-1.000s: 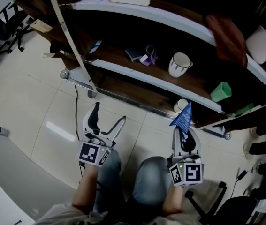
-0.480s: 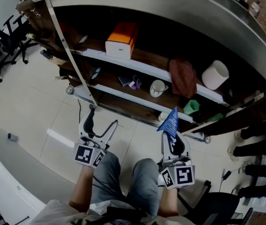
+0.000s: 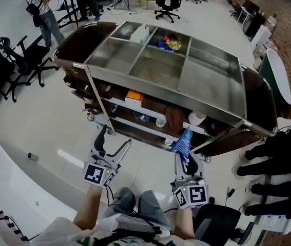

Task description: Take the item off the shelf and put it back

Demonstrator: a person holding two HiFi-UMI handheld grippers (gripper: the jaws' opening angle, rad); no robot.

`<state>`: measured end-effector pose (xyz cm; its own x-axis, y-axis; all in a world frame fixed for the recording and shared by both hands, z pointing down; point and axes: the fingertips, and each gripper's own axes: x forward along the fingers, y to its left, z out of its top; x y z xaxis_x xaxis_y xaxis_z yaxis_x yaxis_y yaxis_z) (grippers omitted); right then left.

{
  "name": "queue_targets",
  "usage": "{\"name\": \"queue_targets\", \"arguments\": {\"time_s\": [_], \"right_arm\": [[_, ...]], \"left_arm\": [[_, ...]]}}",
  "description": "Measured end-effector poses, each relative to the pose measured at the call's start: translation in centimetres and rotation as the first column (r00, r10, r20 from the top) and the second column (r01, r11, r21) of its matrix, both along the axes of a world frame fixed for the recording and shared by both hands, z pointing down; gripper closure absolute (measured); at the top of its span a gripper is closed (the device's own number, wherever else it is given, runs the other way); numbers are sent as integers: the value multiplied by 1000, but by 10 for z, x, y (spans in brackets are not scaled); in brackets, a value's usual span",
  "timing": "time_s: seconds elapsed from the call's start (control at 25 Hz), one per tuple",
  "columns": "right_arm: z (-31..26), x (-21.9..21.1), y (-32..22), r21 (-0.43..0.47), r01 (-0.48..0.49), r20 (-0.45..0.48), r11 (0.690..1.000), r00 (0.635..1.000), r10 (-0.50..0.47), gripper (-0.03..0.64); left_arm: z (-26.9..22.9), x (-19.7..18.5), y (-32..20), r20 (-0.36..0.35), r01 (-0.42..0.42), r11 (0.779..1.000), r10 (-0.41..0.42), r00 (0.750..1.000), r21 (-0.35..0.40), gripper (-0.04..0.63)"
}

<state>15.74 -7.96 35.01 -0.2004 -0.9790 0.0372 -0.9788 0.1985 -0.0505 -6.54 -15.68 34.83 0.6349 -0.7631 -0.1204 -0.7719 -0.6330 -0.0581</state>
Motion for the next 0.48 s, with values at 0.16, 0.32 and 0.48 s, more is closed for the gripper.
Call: {"name": "queue_targets", "arguments": {"time_s": [0.16, 0.32, 0.48], "right_arm": [[-84, -1, 14, 4, -7, 7, 1000, 1000, 7, 495], [-135, -10, 35, 52, 12, 8, 999, 1000, -12, 494], [-157, -19, 46, 102, 10, 2, 995, 1000, -10, 494]], "left_arm": [[-91, -11, 20, -26, -3, 1000, 3, 1000, 8, 209], [-137, -18, 47, -40, -37, 999, 38, 998, 36, 209], [-159, -19, 57, -64, -67, 996, 71, 995, 64, 209]]}}
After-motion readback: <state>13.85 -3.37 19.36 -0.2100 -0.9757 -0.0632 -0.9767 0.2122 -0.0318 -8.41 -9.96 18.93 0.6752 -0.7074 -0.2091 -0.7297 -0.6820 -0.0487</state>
